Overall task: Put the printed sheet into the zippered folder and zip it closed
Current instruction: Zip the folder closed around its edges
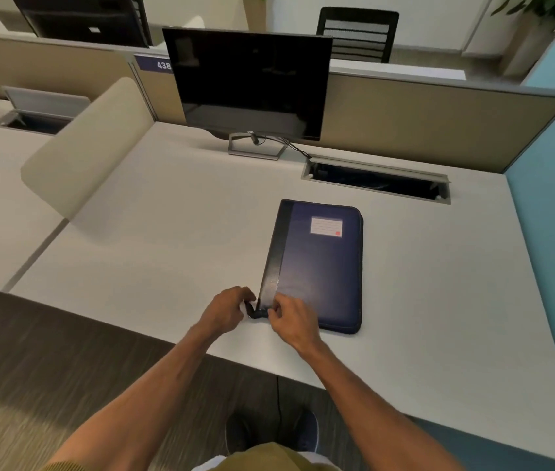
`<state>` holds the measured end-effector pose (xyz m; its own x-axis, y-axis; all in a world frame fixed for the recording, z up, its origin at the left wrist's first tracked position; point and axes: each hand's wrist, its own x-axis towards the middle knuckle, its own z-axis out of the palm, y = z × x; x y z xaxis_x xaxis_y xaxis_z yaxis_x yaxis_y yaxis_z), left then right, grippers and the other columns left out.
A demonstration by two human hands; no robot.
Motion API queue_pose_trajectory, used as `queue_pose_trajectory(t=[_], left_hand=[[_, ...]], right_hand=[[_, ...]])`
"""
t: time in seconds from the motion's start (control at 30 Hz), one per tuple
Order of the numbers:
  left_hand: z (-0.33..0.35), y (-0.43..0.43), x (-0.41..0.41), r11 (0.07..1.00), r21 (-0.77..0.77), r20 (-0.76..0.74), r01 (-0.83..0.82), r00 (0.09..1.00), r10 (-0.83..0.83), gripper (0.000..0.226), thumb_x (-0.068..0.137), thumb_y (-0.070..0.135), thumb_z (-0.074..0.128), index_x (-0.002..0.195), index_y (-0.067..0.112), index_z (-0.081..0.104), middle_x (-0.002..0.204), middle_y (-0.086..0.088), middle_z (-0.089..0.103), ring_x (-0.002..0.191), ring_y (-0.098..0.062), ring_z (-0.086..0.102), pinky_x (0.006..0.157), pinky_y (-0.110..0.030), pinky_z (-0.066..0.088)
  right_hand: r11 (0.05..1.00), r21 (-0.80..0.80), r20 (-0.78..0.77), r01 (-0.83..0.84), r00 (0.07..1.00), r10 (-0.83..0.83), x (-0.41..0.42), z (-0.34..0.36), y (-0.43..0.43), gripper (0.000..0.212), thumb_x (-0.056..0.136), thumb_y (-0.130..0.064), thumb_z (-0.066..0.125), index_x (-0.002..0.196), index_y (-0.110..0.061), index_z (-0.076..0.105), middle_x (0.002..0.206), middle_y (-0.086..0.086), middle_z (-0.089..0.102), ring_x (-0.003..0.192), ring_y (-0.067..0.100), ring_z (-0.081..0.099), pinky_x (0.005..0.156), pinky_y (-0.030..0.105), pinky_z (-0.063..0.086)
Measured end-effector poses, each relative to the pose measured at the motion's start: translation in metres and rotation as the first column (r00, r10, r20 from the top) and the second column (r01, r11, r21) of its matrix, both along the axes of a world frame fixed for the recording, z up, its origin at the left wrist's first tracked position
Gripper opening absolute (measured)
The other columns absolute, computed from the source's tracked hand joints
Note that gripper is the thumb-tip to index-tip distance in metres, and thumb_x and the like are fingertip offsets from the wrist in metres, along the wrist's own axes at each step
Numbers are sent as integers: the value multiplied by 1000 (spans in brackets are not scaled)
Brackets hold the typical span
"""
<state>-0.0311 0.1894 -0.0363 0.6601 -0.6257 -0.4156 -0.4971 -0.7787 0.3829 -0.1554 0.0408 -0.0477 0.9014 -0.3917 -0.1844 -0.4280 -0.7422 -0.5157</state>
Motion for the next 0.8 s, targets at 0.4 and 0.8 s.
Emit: queue_pose_trajectory(t=[0.4, 0.8], left_hand=[[-14, 40, -2, 980, 2, 114, 201, 973, -200, 26, 112, 21, 56, 134, 21, 70, 137, -1, 63, 126, -23, 62, 101, -42, 59], [-18, 42, -8, 970, -63, 79, 234, 970, -228, 27, 110, 19, 49, 130, 15, 66, 123, -6, 71, 115, -26, 65, 95, -45, 58]], right_hand=[[969, 62, -113, 239, 966, -231, 6, -11, 78, 43, 98, -57, 67, 121, -21, 74, 111, -4, 80, 100, 18, 76, 87, 34, 62], [901, 101, -134, 421, 903, -407, 6, -9, 97, 23, 102, -37, 68, 118, -20, 69, 111, -3, 77, 99, 16, 73, 90, 35, 63]])
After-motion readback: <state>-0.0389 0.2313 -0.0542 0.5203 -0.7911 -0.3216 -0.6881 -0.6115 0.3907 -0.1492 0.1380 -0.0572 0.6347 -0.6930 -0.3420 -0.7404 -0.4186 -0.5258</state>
